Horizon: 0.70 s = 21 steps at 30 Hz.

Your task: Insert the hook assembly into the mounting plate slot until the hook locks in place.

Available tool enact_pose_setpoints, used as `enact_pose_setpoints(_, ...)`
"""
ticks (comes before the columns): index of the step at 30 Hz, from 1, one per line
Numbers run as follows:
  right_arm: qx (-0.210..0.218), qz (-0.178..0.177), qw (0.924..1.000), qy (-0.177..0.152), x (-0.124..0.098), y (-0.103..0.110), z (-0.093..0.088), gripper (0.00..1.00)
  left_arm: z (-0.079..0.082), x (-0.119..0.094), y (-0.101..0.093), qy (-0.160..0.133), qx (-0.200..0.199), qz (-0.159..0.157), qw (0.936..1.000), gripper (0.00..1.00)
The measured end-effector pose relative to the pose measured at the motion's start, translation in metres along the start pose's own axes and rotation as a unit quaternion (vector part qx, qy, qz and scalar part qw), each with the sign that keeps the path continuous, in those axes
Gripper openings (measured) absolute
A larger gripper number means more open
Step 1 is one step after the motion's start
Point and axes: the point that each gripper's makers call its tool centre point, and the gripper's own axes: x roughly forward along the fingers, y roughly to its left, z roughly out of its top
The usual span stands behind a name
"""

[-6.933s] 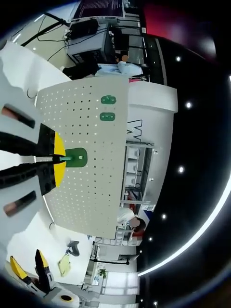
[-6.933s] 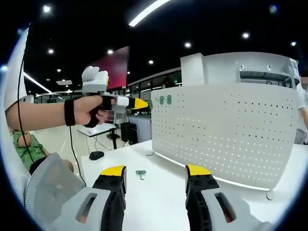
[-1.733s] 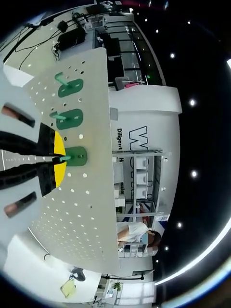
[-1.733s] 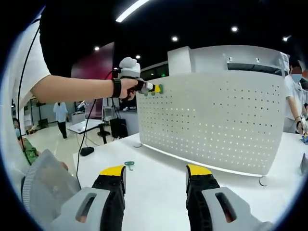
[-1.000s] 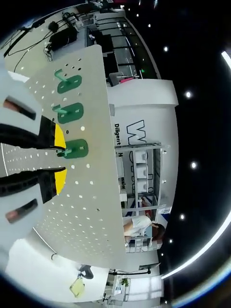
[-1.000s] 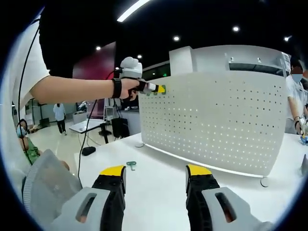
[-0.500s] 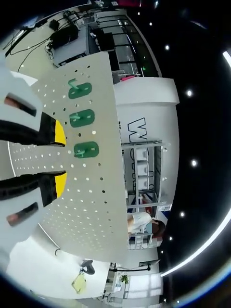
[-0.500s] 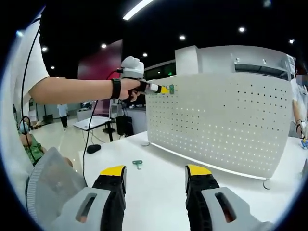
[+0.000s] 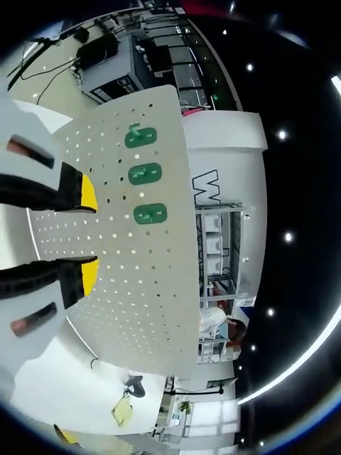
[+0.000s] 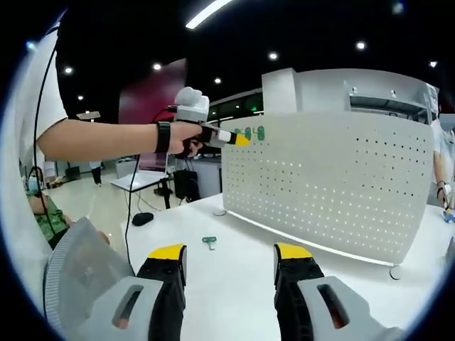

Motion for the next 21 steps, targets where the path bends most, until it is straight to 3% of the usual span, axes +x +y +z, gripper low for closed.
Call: enact_pose_setpoints(21, -0.007, 0.006, 0.9999, -0.014, 0.014, 0.032, 0.011, 0.50, -0.034, -0.043, 0.000, 0.017, 0.002, -0.029, 0.9994, 0.28)
